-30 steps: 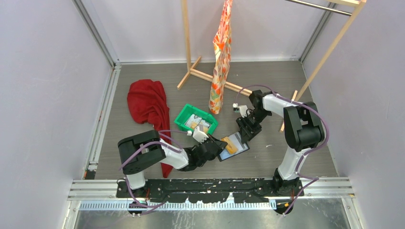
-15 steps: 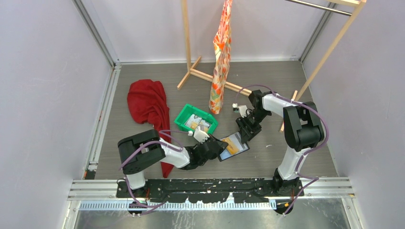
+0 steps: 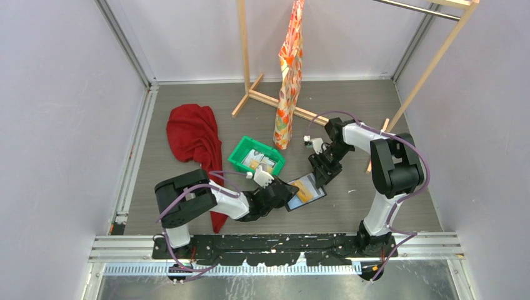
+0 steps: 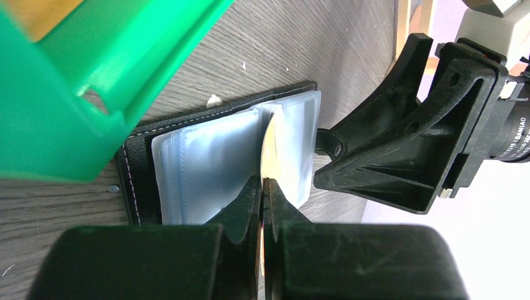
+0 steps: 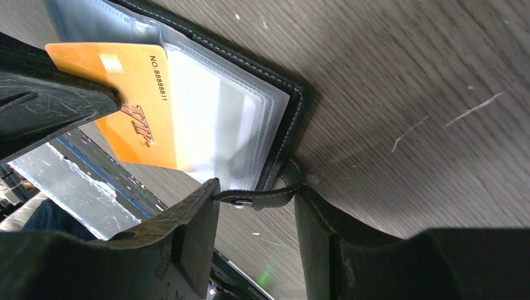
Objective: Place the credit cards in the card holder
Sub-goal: Insert the credit card into the card holder.
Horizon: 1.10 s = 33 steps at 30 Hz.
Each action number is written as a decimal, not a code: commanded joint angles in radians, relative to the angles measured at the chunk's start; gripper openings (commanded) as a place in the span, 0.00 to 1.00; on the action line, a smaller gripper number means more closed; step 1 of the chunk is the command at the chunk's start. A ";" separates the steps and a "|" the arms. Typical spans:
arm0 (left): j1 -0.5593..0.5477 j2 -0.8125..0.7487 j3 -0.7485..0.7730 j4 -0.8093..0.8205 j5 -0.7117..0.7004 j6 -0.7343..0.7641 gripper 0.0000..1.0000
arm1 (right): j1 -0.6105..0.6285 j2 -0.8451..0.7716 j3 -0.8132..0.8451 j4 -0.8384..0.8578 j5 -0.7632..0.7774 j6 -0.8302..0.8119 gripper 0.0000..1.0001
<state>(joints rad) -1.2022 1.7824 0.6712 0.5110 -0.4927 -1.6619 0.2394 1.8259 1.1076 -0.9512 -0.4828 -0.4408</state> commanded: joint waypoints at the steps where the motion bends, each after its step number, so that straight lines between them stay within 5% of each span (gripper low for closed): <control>1: 0.003 0.042 0.020 -0.054 0.050 0.002 0.00 | 0.015 0.028 0.003 0.024 0.011 -0.007 0.52; 19: 0.032 0.098 0.058 -0.035 0.138 -0.012 0.00 | 0.026 0.033 0.006 0.022 0.014 -0.008 0.52; 28: 0.049 0.056 0.077 -0.159 0.185 -0.009 0.38 | 0.025 0.028 0.006 0.020 0.018 -0.009 0.52; 33: 0.057 0.024 0.101 -0.263 0.194 0.007 0.50 | 0.025 0.006 0.005 0.025 0.015 -0.009 0.52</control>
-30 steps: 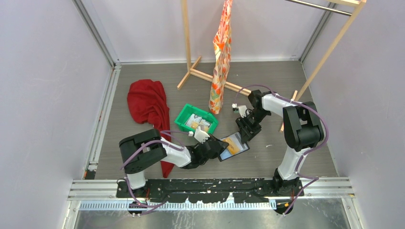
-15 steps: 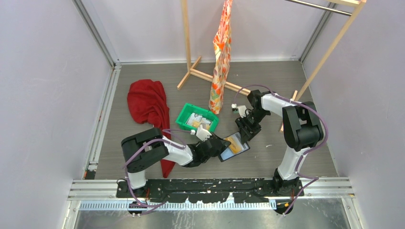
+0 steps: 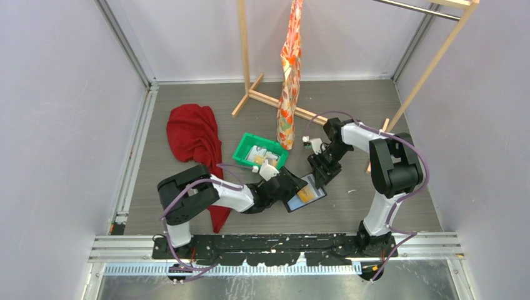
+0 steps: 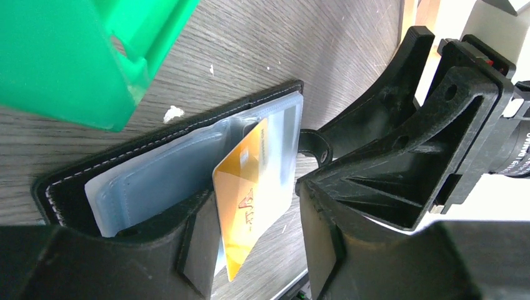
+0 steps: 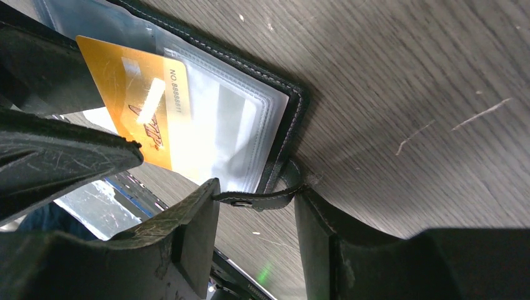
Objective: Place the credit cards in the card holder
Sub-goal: Insert the credit card into the card holder.
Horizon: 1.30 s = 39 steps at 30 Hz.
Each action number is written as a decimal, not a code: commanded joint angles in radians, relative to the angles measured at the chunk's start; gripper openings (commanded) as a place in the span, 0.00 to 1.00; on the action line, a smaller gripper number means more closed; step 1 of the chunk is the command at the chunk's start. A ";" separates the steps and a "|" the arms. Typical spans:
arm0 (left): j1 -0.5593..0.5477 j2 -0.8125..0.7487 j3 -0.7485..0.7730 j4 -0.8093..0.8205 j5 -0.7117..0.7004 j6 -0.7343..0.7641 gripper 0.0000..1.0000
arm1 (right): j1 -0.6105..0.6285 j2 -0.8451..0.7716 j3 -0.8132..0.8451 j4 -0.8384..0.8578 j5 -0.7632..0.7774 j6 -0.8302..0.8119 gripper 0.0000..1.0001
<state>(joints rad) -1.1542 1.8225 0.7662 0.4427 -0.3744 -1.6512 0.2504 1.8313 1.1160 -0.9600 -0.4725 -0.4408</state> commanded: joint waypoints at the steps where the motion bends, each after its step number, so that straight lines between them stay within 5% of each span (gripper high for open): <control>1: 0.010 -0.021 0.014 -0.216 0.076 0.003 0.53 | 0.014 -0.008 -0.005 0.035 0.004 -0.009 0.52; 12: 0.027 -0.018 0.060 -0.290 0.121 0.024 0.61 | -0.039 -0.193 -0.034 0.057 -0.001 -0.043 0.61; 19: 0.033 -0.054 0.075 -0.341 0.130 0.093 0.61 | -0.051 -0.294 -0.065 0.007 -0.222 -0.163 0.54; 25: 0.038 -0.049 0.061 -0.298 0.149 0.093 0.61 | -0.049 -0.408 -0.139 -0.224 -0.513 -0.643 0.13; 28: 0.040 -0.038 0.067 -0.282 0.165 0.096 0.61 | -0.037 -0.427 -0.190 -0.457 -0.576 -1.169 0.07; 30: 0.041 -0.033 0.064 -0.269 0.174 0.093 0.61 | -0.014 -0.443 -0.214 -0.480 -0.580 -1.320 0.04; 33: 0.047 -0.036 0.050 -0.246 0.181 0.083 0.61 | 0.031 -0.520 -0.287 -0.314 -0.539 -1.320 0.02; 35: 0.051 -0.045 0.033 -0.228 0.182 0.076 0.61 | 0.071 -0.593 -0.352 -0.105 -0.472 -1.159 0.02; 39: 0.054 -0.049 0.014 -0.203 0.186 0.057 0.61 | 0.123 -0.582 -0.368 -0.020 -0.429 -1.113 0.01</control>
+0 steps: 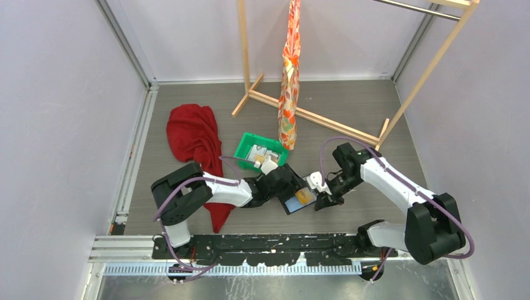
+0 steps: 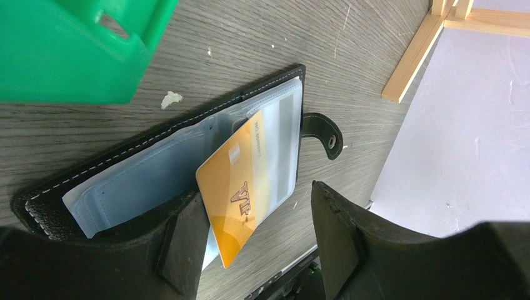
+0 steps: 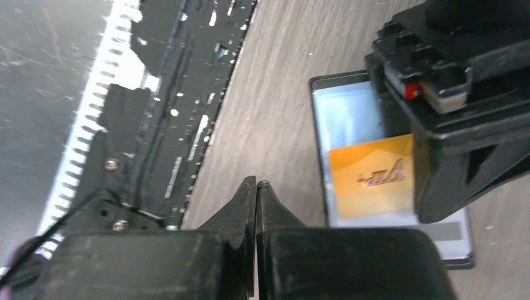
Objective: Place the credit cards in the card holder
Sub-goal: Insert the credit card into the card holder.
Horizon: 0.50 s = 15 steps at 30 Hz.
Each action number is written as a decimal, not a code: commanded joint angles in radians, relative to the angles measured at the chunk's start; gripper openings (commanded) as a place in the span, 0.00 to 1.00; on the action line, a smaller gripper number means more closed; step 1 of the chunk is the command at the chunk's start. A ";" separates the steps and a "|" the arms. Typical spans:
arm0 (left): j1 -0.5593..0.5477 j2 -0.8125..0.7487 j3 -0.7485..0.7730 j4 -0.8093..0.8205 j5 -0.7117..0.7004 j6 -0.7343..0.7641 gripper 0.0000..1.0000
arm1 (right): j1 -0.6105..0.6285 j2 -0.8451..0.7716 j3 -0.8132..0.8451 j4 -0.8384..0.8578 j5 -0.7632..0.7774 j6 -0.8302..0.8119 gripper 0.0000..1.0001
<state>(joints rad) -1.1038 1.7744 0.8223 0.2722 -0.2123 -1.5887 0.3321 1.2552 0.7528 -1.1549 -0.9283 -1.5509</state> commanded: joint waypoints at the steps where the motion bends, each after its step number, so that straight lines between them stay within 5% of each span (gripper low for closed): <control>1: 0.005 0.002 -0.045 -0.022 0.027 -0.014 0.61 | 0.066 -0.006 -0.011 0.191 0.041 -0.003 0.01; 15: 0.027 0.034 -0.052 0.044 0.081 -0.041 0.61 | 0.401 0.014 -0.084 0.615 0.396 0.360 0.01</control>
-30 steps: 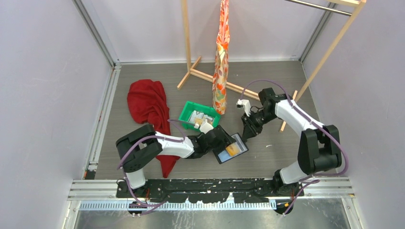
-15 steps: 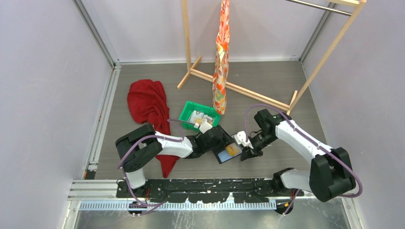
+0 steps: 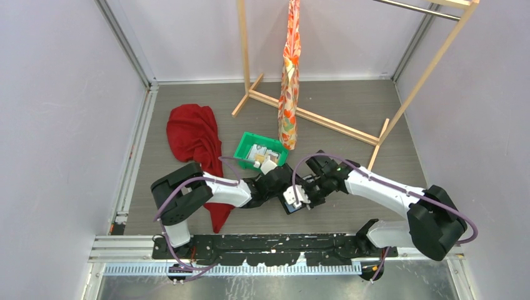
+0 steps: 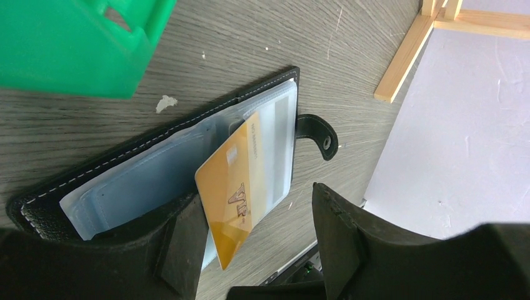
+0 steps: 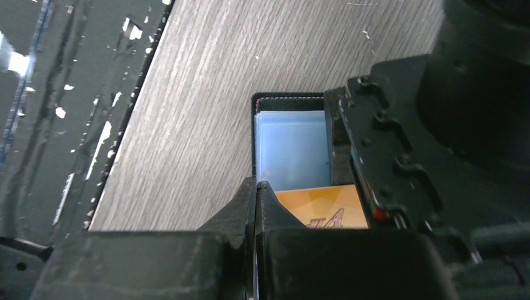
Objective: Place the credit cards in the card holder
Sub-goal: Insert the credit card into the card holder.
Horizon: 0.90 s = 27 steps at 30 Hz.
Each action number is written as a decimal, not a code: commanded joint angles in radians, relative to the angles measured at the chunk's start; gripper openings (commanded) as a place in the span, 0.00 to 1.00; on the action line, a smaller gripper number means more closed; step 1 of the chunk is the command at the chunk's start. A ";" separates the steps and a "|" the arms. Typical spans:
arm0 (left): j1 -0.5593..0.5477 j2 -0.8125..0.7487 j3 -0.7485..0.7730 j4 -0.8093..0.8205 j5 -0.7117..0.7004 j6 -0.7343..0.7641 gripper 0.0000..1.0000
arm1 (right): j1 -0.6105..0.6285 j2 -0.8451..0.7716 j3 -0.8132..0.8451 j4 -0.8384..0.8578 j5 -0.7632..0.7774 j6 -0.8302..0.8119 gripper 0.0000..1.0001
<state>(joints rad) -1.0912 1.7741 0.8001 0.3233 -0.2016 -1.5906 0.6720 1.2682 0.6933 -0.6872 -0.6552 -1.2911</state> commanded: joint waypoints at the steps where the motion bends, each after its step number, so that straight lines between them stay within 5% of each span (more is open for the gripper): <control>1: 0.016 0.042 -0.033 0.008 0.076 -0.047 0.61 | 0.077 0.003 -0.033 0.166 0.143 0.106 0.01; 27: 0.019 0.036 -0.062 0.020 0.085 -0.072 0.61 | 0.112 -0.008 -0.099 0.264 0.383 0.144 0.01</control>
<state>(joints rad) -1.0779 1.7935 0.7807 0.4061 -0.1707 -1.6001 0.8024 1.2762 0.5827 -0.4183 -0.3538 -1.1599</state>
